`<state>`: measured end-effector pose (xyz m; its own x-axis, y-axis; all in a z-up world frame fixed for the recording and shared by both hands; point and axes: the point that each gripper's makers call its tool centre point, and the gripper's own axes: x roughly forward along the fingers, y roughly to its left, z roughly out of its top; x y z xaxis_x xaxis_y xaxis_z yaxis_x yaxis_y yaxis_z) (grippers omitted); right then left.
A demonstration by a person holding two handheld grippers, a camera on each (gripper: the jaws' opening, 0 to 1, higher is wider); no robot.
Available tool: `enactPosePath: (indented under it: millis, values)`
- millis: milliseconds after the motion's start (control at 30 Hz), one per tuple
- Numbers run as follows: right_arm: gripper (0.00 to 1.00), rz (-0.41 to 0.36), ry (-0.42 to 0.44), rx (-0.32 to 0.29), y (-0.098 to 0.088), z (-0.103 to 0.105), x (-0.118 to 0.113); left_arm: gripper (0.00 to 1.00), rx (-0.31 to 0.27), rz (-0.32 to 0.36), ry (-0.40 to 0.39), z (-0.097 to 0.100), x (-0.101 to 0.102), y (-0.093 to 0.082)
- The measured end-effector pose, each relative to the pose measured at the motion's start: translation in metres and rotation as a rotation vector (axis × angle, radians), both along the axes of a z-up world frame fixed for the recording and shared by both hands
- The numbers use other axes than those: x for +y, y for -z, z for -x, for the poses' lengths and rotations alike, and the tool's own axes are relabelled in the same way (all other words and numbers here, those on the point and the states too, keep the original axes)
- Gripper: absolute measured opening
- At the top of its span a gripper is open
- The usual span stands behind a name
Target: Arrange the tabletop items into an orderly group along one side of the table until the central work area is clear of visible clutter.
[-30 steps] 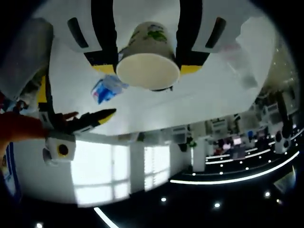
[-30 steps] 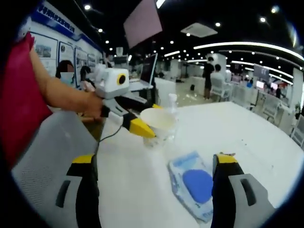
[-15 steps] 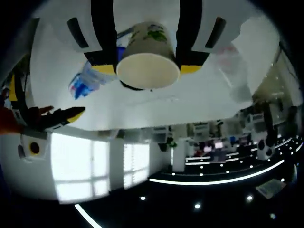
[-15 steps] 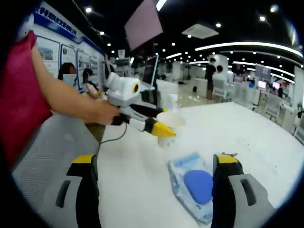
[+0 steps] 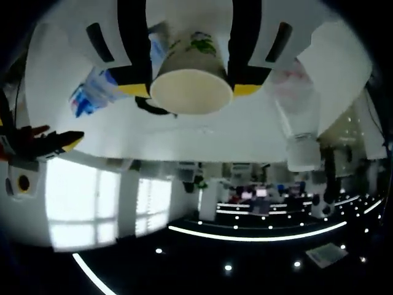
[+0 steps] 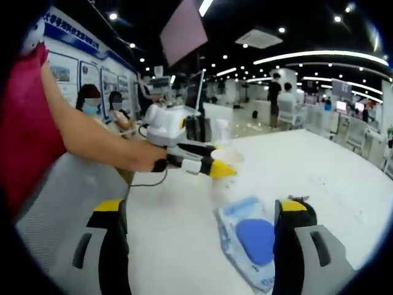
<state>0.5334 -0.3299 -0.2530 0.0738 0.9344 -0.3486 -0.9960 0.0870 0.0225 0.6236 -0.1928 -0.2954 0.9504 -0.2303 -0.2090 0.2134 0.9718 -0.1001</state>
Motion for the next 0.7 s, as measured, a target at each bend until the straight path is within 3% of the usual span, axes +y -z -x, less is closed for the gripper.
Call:
enactPosePath:
  millis: [700]
  values:
    - [0.98,0.015,0.013,0.029,0.008,-0.008,0.003,0.46,0.019,-0.02,-0.011,-0.015,0.008,0.03]
